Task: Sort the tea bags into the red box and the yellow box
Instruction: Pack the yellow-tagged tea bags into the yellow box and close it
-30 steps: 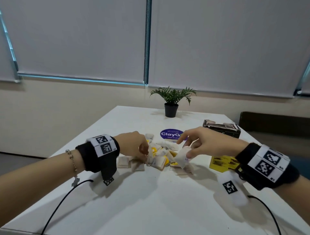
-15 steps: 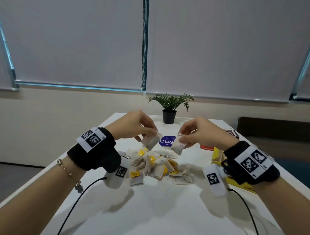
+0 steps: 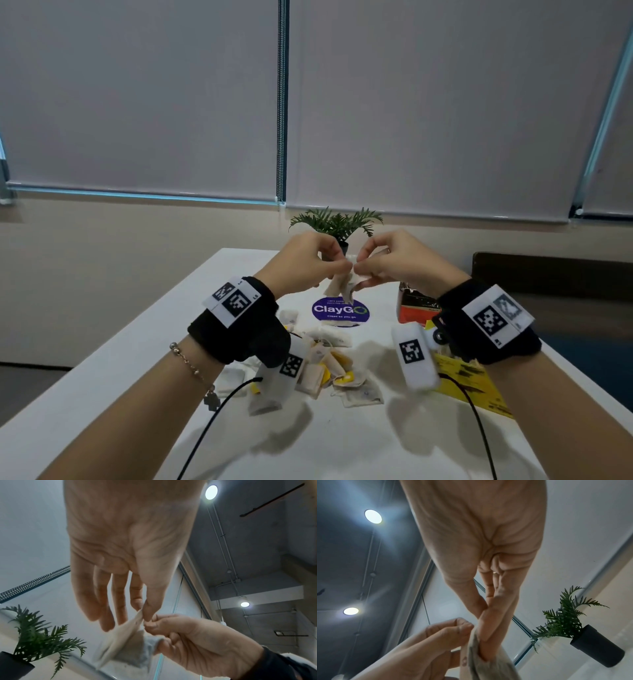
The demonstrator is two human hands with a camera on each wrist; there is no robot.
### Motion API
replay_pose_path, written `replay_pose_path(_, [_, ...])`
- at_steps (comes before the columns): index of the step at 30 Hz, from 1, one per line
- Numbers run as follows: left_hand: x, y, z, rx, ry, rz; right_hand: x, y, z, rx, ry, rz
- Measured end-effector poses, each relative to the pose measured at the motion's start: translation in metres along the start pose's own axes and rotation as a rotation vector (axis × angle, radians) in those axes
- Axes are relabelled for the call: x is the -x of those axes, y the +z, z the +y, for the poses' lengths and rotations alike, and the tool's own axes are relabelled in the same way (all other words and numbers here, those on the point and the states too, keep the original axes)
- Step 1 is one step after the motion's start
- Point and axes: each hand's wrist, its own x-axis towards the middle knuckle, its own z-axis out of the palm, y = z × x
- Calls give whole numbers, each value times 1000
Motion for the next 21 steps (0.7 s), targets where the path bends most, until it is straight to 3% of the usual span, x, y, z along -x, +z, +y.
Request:
replay_pose_path(8, [-5, 6, -5, 175, -17, -87, -12, -6, 8, -44, 27, -3])
replay_pose_path(21, [-6, 0, -13, 69, 293, 78, -11, -20, 11, -299, 37, -195])
